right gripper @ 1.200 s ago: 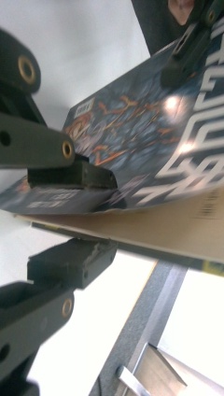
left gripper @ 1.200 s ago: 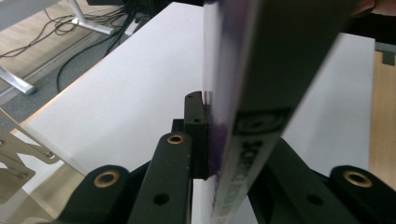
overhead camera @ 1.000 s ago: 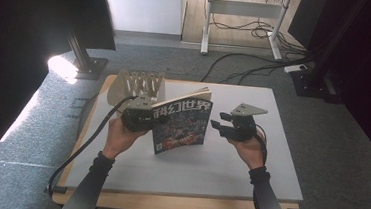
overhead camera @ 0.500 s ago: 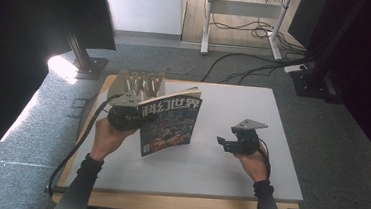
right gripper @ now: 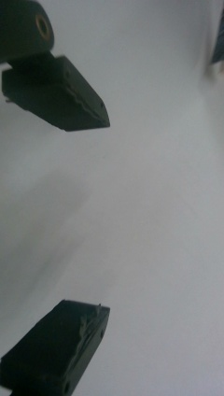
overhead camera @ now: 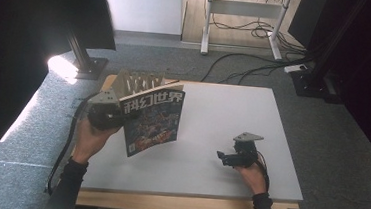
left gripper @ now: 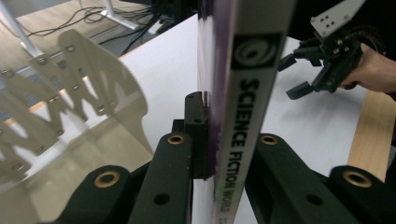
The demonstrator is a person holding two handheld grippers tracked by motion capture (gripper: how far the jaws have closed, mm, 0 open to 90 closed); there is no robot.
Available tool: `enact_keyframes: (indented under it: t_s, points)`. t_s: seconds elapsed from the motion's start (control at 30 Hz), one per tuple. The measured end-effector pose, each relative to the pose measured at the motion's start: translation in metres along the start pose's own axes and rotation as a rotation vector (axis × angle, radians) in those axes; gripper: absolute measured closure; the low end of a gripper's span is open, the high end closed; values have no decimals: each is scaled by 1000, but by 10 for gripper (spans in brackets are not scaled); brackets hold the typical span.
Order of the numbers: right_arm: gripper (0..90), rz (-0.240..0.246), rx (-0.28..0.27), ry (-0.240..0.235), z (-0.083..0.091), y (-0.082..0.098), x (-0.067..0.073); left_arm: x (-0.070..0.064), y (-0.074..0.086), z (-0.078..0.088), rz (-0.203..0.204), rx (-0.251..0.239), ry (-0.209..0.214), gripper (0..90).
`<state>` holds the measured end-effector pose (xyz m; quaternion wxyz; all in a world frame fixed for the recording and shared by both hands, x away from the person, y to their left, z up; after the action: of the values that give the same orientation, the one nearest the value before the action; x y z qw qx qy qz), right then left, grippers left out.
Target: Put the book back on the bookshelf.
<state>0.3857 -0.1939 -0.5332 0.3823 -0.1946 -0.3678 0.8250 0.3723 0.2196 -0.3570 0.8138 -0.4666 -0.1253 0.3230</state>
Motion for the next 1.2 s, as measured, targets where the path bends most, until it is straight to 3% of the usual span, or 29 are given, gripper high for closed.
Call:
enact_keyframes:
  t_s: [0.1, 0.33, 0.87, 1.2]
  points:
    - [0, -2, 22, 17, -4, 8, 1, 4, 1, 8, 18, -4, -18, 828]
    - [0, 14, 66, 34, -13, 20, 0, 16, 6, 29, 58, -20, -67, 828]
    - [0, 7, 60, 34, -13, 21, -1, 50, 25, 68, 156, -23, -215, 828]
    - [0, 7, 61, 33, -13, 21, -1, 74, 30, 76, 220, -36, -308, 828]
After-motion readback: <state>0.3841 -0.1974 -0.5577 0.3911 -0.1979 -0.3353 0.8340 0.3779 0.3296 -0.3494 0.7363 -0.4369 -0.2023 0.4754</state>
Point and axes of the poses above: each handheld gripper's, and its own axes: z roughly backward along the jaws, y roughly out of its underside, x roughly to its left, the point moved 3 cm from there along -z, roughly forward along the jaws, and after that the axes turned 6 degrees about z, right-handed, at the moved point
